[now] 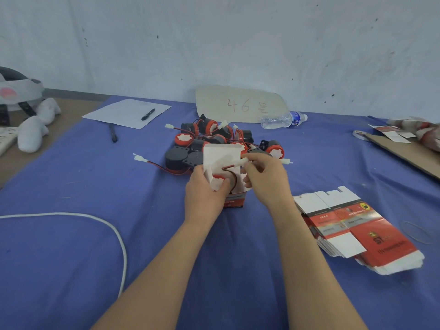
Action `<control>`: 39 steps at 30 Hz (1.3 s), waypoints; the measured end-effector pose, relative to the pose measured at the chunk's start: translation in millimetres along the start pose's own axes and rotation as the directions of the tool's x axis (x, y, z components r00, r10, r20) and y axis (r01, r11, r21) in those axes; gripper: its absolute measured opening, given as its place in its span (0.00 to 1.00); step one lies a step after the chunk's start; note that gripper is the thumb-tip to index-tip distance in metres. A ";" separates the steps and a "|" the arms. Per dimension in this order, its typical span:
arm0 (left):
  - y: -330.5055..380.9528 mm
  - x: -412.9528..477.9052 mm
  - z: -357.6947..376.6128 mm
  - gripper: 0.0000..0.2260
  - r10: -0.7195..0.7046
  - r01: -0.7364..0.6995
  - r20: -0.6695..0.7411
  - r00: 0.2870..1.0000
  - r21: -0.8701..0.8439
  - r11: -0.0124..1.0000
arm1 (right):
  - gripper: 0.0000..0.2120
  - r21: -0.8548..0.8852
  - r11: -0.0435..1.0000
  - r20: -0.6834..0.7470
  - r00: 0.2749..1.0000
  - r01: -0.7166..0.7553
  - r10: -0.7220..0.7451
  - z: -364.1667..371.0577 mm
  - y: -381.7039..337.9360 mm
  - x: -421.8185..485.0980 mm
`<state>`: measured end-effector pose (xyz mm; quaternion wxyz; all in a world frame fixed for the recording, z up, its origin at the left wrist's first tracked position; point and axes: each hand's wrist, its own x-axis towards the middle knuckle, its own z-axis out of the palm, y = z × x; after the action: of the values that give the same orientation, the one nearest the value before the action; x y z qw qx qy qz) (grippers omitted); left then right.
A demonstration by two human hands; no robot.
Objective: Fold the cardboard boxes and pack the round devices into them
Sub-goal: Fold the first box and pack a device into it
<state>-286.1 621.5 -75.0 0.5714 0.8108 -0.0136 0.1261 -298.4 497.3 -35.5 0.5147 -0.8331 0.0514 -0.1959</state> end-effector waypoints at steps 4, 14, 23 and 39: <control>0.1 -0.3 0.0 0.18 0.003 -0.003 0.009 1.000 -0.002 1.000 | 0.13 -0.068 0.997 -0.045 0.999 0.028 -0.031 -0.9 -1.3 -1.2; 0.3 0.2 -0.7 0.19 -0.005 0.005 0.010 1.000 0.015 1.000 | 0.10 0.248 0.966 -0.062 0.995 -0.066 0.084 -5.2 -13.3 -3.5; 0.6 0.2 -0.4 0.19 0.005 -0.005 0.001 1.000 0.023 1.000 | 0.08 -0.098 0.994 -0.201 0.978 0.044 -0.063 -0.4 -3.0 -1.3; -1.6 0.8 0.2 0.20 0.023 -0.023 -0.001 1.000 0.037 0.999 | 0.16 -0.448 0.871 0.044 0.978 0.203 -0.205 12.9 4.0 -3.0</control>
<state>-285.1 621.9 -76.3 0.5547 0.8210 -0.0204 0.1335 -295.7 507.2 -44.9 0.2843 -0.9297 0.0085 -0.2338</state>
